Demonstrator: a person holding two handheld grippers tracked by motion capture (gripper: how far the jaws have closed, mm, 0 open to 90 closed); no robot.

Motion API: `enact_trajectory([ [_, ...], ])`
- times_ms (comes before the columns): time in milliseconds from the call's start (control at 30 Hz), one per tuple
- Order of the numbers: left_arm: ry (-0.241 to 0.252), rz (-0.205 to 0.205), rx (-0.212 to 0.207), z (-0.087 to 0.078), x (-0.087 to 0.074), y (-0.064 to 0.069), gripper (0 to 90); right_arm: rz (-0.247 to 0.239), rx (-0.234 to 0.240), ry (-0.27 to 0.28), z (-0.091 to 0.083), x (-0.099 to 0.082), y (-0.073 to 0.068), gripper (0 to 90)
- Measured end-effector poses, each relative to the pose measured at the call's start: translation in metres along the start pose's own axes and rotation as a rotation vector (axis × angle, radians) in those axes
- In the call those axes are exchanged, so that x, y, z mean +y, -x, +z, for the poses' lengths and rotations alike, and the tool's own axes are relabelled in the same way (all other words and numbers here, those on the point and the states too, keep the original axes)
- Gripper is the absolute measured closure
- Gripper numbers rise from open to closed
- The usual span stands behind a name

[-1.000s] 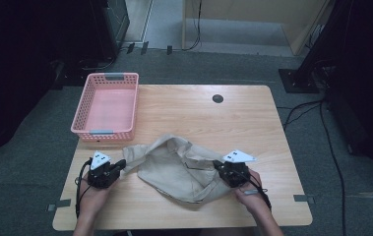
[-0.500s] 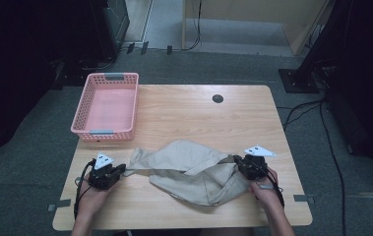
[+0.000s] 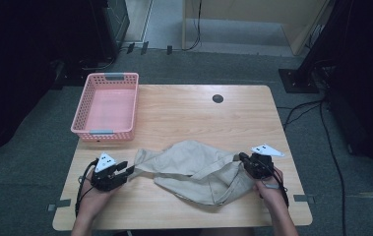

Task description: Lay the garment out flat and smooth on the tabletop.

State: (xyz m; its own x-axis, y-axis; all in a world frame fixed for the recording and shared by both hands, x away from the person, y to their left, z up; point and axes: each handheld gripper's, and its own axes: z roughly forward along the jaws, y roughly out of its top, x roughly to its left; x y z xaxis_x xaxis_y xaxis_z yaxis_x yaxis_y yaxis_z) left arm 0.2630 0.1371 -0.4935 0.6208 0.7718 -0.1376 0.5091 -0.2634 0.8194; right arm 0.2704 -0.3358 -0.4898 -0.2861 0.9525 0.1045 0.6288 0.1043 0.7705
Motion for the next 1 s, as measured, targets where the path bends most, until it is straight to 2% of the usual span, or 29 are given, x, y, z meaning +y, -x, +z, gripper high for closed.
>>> enact_trajectory([
  [67, 0.007, 0.062, -0.045, 0.003, 0.004, 0.013, 50.1, 0.005, 0.003, 0.001, 0.000, 0.000, 0.001, 90.0],
  [133, -0.017, 0.112, -0.064, 0.010, 0.005, 0.024, 44.4, 0.010, 0.006, 0.000, 0.000, 0.000, 0.001, 90.0],
  [233, -0.054, 0.156, -0.056, 0.023, 0.001, 0.034, 36.8, 0.008, 0.008, -0.001, 0.000, -0.001, 0.001, 89.9],
  [367, -0.071, 0.180, 0.010, 0.032, -0.001, 0.041, 32.2, 0.011, 0.011, 0.005, 0.000, -0.001, 0.002, 89.7],
  [467, -0.062, 0.174, 0.068, 0.033, -0.002, 0.040, 33.9, 0.017, 0.011, 0.001, 0.001, -0.001, 0.003, 89.6],
  [500, -0.059, 0.171, 0.098, 0.033, -0.003, 0.038, 39.9, 0.015, 0.011, 0.000, 0.001, -0.002, 0.004, 89.6],
  [567, -0.053, 0.151, 0.154, 0.032, -0.005, 0.033, 63.5, 0.016, 0.011, -0.003, 0.002, -0.002, 0.005, 89.6],
  [600, -0.055, 0.128, 0.167, 0.031, -0.006, 0.031, 71.6, 0.015, 0.009, -0.003, 0.002, -0.003, 0.005, 89.6],
  [633, -0.054, 0.109, 0.169, 0.029, -0.006, 0.027, 77.8, 0.017, 0.008, -0.002, 0.002, -0.003, 0.006, 89.6],
  [667, -0.054, 0.109, 0.169, 0.029, -0.006, 0.027, 81.9, 0.017, 0.008, -0.002, 0.002, -0.003, 0.006, 89.6],
  [800, -0.024, 0.052, 0.151, 0.021, -0.004, 0.018, 89.8, 0.029, 0.010, 0.001, 0.001, -0.002, 0.008, 89.7],
  [933, 0.026, 0.016, 0.113, 0.011, -0.001, 0.013, 88.5, 0.042, 0.014, 0.002, 0.001, -0.002, 0.009, 89.7],
  [1000, 0.060, 0.018, 0.081, 0.005, 0.002, 0.012, 79.6, 0.043, 0.014, 0.003, 0.001, -0.002, 0.010, 89.7],
])
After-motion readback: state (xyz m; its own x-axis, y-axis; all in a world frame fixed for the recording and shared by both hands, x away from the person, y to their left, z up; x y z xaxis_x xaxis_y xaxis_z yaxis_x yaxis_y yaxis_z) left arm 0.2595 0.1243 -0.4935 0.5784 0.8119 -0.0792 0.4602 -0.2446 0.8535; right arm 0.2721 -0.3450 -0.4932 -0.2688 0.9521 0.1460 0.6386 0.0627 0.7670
